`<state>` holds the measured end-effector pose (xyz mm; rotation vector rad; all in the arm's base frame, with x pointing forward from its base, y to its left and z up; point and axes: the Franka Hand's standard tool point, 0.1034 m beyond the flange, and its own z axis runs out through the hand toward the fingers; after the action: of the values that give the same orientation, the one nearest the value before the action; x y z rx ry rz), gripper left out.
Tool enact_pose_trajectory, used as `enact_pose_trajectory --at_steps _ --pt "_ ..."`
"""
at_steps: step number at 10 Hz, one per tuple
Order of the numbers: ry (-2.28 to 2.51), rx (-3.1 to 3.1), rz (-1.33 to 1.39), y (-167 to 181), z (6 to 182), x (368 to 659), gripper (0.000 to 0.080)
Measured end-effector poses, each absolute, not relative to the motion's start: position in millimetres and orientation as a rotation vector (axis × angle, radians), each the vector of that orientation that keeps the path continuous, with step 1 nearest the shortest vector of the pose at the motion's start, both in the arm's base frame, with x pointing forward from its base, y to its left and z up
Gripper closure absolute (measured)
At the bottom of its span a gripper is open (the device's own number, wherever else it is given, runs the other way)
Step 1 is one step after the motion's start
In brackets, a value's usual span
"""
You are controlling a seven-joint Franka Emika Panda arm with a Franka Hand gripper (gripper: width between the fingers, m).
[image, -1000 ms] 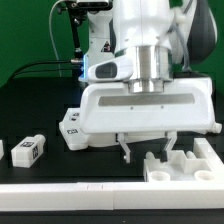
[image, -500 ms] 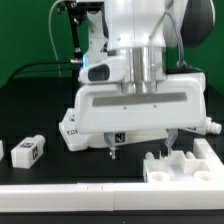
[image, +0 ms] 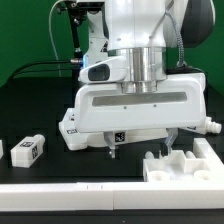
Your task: Assemble chair
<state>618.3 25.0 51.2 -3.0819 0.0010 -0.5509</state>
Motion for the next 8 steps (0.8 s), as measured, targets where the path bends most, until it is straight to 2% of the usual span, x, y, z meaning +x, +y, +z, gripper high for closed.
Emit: enact_pose_trajectory --at_steps 2,3,4,5,8 --pt "0.001 -3.082 -0.551 25.0 51.2 618.3 0.0150" --pt "-0.001 -3.090 -0.333 28.3 33.7 596.1 0.0150" --pt "0.000 -3.088 -0.376 27.0 39.9 604.0 0.0150" --pt "0.031 -3.088 -0.267 18.0 48.3 598.6 0.0150" --pt "0.082 -3.080 -0.129 -12.7 94.8 613.4 0.0150"
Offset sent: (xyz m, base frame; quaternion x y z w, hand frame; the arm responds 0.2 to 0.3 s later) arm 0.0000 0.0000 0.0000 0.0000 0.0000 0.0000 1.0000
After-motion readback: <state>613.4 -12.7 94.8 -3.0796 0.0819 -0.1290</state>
